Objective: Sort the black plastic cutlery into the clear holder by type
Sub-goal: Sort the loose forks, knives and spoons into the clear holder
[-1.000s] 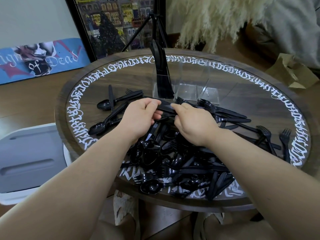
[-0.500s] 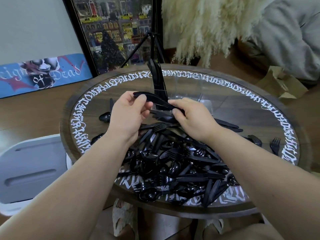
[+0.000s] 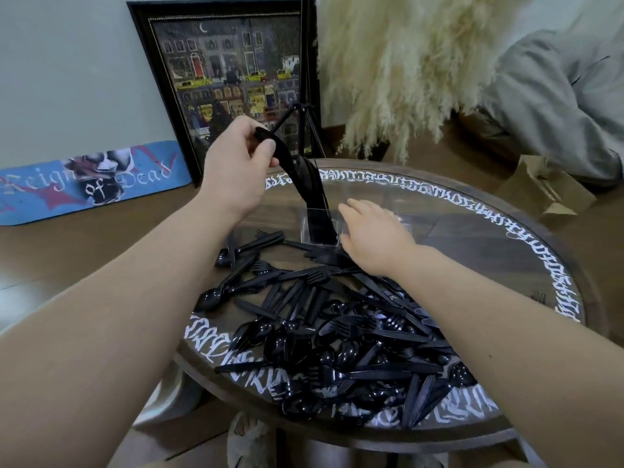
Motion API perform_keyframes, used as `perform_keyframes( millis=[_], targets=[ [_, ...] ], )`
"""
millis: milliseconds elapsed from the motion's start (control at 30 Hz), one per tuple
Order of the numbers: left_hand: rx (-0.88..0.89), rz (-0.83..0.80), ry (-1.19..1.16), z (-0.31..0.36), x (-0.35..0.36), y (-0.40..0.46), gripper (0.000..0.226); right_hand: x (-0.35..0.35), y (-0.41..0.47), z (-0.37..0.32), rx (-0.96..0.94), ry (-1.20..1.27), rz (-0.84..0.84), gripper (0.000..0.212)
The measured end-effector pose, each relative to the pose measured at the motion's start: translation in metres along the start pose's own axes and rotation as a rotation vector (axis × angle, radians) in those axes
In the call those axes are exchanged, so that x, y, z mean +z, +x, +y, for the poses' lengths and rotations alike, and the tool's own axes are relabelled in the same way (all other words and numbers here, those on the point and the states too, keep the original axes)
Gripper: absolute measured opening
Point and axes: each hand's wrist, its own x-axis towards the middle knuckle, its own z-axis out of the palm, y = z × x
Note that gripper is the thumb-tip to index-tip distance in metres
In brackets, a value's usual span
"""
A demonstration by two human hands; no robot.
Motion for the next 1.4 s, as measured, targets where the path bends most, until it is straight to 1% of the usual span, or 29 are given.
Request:
perform_keyframes(
  millis=[67, 200, 300, 400, 533, 600, 700, 800, 933, 1033, 1133, 1267, 1400],
  targets=[
    [-0.001, -0.026, 0.066, -0.007, 0.007, 0.001, 0.007, 0.000, 0.000, 0.001, -0.007, -0.008, 0.011, 0.051],
    [-0.030, -0.093, 0.143, -0.020, 0.025, 0.004, 0.007, 0.001, -0.001, 0.002, -0.018, -0.010, 0.021, 0.050],
    [-0.042, -0.114, 0.254, -0.032, 0.040, 0.004, 0.005, 0.002, -0.002, 0.003, -0.024, -0.014, 0.029, 0.049],
    [-0.090, -0.113, 0.320, -0.042, 0.055, 0.003, 0.016, 0.005, -0.001, 0.005, -0.034, -0.025, 0.037, 0.050],
    [-0.145, -0.162, 0.425, -0.055, 0.066, -0.003, 0.039, 0.011, -0.002, 0.009, -0.052, -0.037, 0.034, 0.059],
    [-0.165, -0.156, 0.443, -0.059, 0.066, -0.011, 0.048, 0.013, -0.004, 0.011, -0.056, -0.045, 0.033, 0.061],
    [-0.174, -0.135, 0.389, -0.057, 0.063, -0.030, 0.053, 0.015, -0.008, 0.012, -0.058, -0.040, 0.046, 0.064],
    [-0.123, -0.147, 0.363, -0.050, 0.059, -0.054, 0.047, 0.016, -0.017, 0.013, -0.074, -0.012, 0.085, 0.063],
    [-0.097, -0.286, 0.431, -0.051, 0.054, -0.085, 0.038, 0.022, -0.037, 0.019, -0.060, 0.077, 0.166, 0.058],
    [-0.123, -0.403, 0.512, -0.059, 0.054, -0.105, 0.036, 0.037, -0.053, 0.025, 0.043, 0.175, 0.169, 0.057],
    [-0.127, -0.511, 0.624, -0.064, 0.058, -0.121, 0.041, 0.055, -0.066, 0.025, 0.162, 0.230, 0.163, 0.055],
    [-0.083, -0.559, 0.685, -0.068, 0.065, -0.127, 0.046, 0.071, -0.075, 0.029, 0.222, 0.206, 0.135, 0.046],
    [-0.028, -0.619, 0.725, -0.068, 0.076, -0.126, 0.044, 0.071, -0.072, 0.039, 0.245, 0.187, 0.118, 0.032]
  ],
)
